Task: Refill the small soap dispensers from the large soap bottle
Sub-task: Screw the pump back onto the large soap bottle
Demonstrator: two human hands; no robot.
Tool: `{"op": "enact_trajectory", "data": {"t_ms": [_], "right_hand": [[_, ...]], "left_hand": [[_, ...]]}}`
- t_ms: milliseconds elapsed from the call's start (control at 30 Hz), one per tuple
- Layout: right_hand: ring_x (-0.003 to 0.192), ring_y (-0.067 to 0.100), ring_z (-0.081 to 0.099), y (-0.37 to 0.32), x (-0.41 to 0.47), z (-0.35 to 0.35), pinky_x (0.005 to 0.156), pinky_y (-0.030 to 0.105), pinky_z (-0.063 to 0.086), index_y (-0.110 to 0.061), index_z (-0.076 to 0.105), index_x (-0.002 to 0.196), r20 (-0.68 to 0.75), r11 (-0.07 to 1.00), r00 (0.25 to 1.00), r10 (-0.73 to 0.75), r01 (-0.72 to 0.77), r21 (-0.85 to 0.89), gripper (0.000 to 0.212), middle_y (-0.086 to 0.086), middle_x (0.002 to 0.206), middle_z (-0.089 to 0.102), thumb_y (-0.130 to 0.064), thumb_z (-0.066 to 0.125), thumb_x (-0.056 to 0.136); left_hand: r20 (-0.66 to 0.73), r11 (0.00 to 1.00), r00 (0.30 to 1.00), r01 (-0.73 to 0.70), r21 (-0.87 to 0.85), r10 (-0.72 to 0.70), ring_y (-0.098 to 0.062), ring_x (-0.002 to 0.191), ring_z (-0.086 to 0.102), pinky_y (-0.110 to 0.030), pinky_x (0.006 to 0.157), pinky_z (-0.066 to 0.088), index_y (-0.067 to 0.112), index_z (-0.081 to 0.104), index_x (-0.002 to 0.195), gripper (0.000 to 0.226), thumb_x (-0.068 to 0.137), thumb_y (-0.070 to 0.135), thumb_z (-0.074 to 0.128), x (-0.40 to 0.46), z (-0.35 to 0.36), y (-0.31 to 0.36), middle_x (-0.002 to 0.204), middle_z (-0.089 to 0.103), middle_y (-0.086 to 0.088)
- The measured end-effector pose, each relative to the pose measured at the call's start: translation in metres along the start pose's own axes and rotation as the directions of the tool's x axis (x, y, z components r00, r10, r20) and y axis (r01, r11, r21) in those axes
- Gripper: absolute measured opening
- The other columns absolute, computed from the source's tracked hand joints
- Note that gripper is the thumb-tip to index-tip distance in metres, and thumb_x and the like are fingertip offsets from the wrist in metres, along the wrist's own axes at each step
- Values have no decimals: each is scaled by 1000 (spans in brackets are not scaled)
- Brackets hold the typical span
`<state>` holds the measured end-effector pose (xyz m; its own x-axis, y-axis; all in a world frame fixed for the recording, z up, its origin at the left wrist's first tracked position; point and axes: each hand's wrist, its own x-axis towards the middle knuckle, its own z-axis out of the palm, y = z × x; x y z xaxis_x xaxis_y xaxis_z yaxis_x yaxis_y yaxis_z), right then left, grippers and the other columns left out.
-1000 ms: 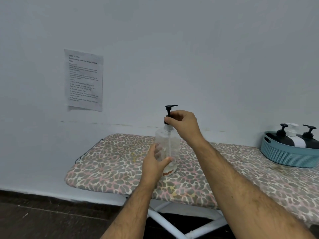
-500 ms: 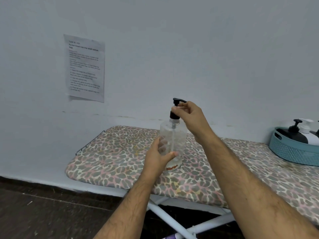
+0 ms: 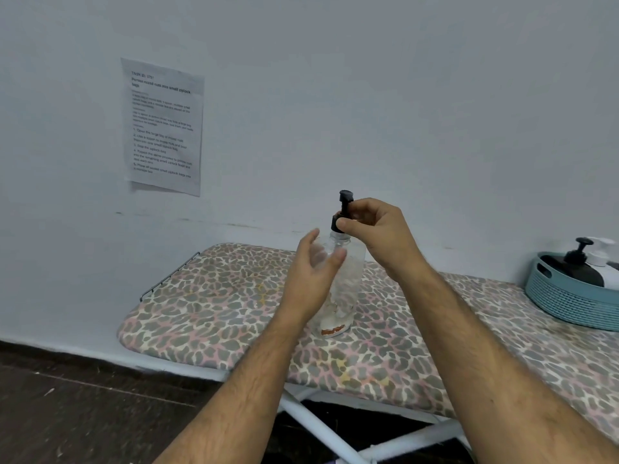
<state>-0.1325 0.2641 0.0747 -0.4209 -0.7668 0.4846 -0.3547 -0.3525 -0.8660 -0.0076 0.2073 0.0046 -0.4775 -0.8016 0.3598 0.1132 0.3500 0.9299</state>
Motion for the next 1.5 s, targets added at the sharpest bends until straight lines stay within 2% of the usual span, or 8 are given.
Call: {"op": "enact_trajectory", "data": {"t_ms": [100,200,433,700,833,1033,1167,1500], "right_hand": [[87,28,65,0,0,-1,89,39,52,-21,71,99,-8,998,1000,-15,14,-58,23,1,95,72,-11,79,80],[79,18,57,-3,0,1,87,40,53,-25,71,101,17,996,1000,1,0,-85,25,4,91,68,-12,78,81],[95,7,68,-15,6,-4,78,13,51,-17,65,109,119,997,991,67,-71,27,32,6,107,73,7,58,90],[75,8,66,-11,7,-2,85,29,55,-20,66,112,97,995,995,16,-6,-101,39,-6,76,65,-5,79,79],[102,17,69,-12,8,-2,99,34,52,-15,56,130,99,998,994,50,-45,-47,47,7,103,73,0,68,86],[89,9,71,-10,4,-2,81,20,51,-15,51,135,50,996,998,47,-43,-80,61,3,91,71,-7,78,81],[102,14,70,-8,6,-2,98,30,47,-18,49,135,62,999,997,50,-49,-24,53,2,97,76,-1,66,88],[100,15,70,-7,6,-4,98,34,49,-23,54,129,70,999,997,41,-40,-8,49,1,96,75,-1,67,87]], "left_hand": [[-73,997,994,-79,-3,78,1,116,56,-29,100,47,28,54,133,51,94,61,46,10,10,7,128,61,14],[-173,993,978,-121,4,120,8,98,60,-12,82,46,29,62,114,22,105,33,42,9,17,4,105,66,18],[-239,990,961,-141,9,139,8,79,57,-9,65,44,21,62,113,23,105,23,41,13,19,-3,95,65,12],[-271,987,951,-158,-4,151,6,72,56,-12,62,44,24,64,112,24,105,20,40,11,22,-4,87,67,16],[-286,989,948,-150,-3,143,5,65,53,-14,56,42,23,63,111,24,105,21,40,11,23,-4,79,65,13],[-304,987,941,-159,-4,150,4,66,54,-17,57,45,23,64,111,26,104,25,39,9,25,-5,79,65,14],[-310,987,939,-160,-11,149,0,64,51,-19,55,44,25,64,110,26,103,28,39,9,26,-5,79,64,10],[-317,984,933,-178,-3,167,-2,50,42,-22,47,38,29,63,109,30,98,36,37,10,26,-7,64,57,14]]}}
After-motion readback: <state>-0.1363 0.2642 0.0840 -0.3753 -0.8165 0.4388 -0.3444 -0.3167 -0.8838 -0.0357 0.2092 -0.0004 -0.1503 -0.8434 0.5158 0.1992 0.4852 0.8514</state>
